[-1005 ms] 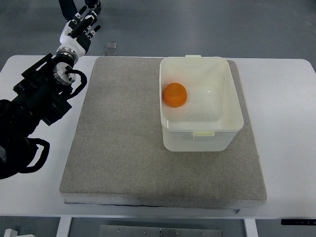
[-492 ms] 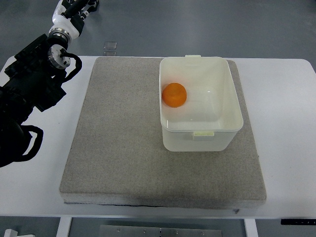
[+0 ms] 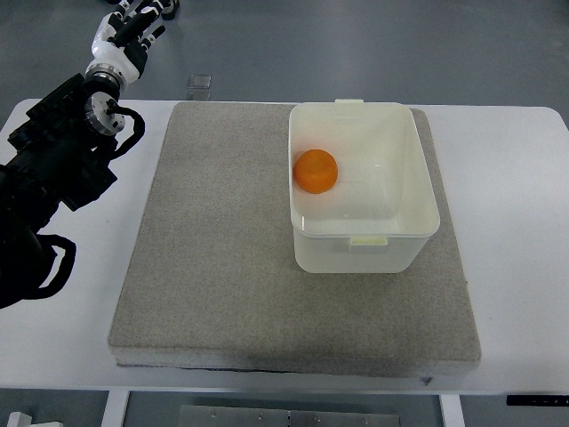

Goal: Put orange in box with left hand

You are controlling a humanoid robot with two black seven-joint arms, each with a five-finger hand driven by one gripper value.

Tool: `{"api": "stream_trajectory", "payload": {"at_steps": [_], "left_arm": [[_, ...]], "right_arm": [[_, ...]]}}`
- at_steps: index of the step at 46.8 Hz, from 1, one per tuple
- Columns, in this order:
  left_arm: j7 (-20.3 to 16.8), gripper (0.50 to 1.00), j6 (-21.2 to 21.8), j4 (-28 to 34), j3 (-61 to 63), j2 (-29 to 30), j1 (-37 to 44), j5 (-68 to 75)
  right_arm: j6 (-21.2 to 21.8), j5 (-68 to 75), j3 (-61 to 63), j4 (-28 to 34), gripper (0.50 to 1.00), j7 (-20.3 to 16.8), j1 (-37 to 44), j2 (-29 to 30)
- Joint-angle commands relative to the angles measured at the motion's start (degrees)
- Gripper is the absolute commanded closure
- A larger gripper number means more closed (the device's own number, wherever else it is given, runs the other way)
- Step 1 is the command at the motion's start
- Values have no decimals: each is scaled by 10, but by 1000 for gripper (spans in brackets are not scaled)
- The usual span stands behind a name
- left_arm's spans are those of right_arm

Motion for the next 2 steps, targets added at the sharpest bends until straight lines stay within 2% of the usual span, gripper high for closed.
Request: {"api": "stream_trajectory", "payload": {"at_steps": [1,2], "left_arm": [[0,596,0,0,0,0,1,0],[1,596,0,0,0,0,1,0]], "right_arm": [[1,1,1,1,556,0,0,0],[1,1,0,1,556,-1,0,0]]}}
